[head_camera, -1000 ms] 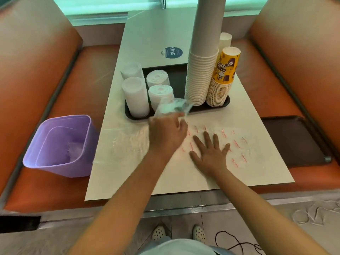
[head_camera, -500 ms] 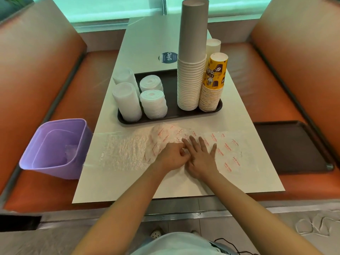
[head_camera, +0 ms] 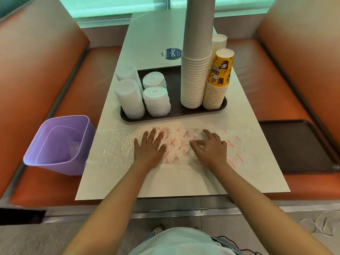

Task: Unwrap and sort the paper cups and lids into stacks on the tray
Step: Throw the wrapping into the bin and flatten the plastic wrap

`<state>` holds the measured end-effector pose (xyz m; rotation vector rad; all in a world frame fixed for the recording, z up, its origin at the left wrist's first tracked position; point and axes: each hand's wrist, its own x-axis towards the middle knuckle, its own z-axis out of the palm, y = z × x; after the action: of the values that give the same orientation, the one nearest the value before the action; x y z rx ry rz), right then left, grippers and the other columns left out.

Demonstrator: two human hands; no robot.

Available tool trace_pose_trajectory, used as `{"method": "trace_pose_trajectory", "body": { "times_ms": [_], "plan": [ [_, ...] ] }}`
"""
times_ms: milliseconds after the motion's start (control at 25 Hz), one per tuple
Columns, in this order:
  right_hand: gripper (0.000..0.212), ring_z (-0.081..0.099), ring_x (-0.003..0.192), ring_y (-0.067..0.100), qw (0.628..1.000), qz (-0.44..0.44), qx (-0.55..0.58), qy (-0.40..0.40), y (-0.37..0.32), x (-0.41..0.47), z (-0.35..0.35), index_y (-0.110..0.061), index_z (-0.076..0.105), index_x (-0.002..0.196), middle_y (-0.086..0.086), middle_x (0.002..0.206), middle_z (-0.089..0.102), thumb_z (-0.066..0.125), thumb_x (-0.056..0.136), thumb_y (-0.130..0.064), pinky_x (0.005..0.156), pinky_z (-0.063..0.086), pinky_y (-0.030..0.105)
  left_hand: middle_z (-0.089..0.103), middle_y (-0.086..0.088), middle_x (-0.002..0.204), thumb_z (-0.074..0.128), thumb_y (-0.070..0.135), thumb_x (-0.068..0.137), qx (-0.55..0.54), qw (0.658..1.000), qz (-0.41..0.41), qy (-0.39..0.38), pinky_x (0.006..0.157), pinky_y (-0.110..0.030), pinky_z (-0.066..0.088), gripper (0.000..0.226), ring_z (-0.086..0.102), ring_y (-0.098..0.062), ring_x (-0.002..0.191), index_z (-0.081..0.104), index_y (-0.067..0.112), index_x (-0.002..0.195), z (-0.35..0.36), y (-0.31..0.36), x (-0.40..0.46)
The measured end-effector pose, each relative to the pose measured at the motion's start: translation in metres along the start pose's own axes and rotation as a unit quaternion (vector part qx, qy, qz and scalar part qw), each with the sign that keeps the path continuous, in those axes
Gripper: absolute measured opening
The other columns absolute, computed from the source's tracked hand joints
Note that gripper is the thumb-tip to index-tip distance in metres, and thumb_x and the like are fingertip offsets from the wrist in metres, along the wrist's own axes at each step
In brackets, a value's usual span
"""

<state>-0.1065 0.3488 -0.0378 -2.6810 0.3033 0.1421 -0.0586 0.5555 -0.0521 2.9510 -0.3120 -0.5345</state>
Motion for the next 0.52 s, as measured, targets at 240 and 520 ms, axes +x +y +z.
{"method": "trace_pose_trajectory", "body": {
  "times_ms": [240,520],
  "plan": [
    [0.060,-0.015,0.146,0.022,0.976,-0.124,-0.133,-0.116,-0.010,0.004,0.014,-0.037,0.004,0.151,-0.005,0.160,-0.010,0.025,0.097,-0.055,0.112,-0.012,0.056,-0.010,0.006,0.159,0.020,0.052,0.099,0.014,1.000,0.003,-0.001,0.114,-0.054,-0.003,0.058,-0.008,-0.020,0.146,-0.002,0.036,0.150,-0.001,-0.001,0.001],
    [0.087,-0.017,0.145,0.024,0.974,-0.134,-0.156,-0.100,0.001,0.001,0.031,-0.043,-0.004,0.148,-0.006,0.159,-0.014,-0.013,0.066,-0.070,0.109,-0.016,0.058,0.053,-0.012,0.131,0.061,0.036,0.087,-0.295,0.937,-0.171,0.076,0.088,-0.032,0.044,0.062,0.053,-0.030,0.116,0.038,0.009,0.138,-0.040,0.008,0.001]
  ]
}}
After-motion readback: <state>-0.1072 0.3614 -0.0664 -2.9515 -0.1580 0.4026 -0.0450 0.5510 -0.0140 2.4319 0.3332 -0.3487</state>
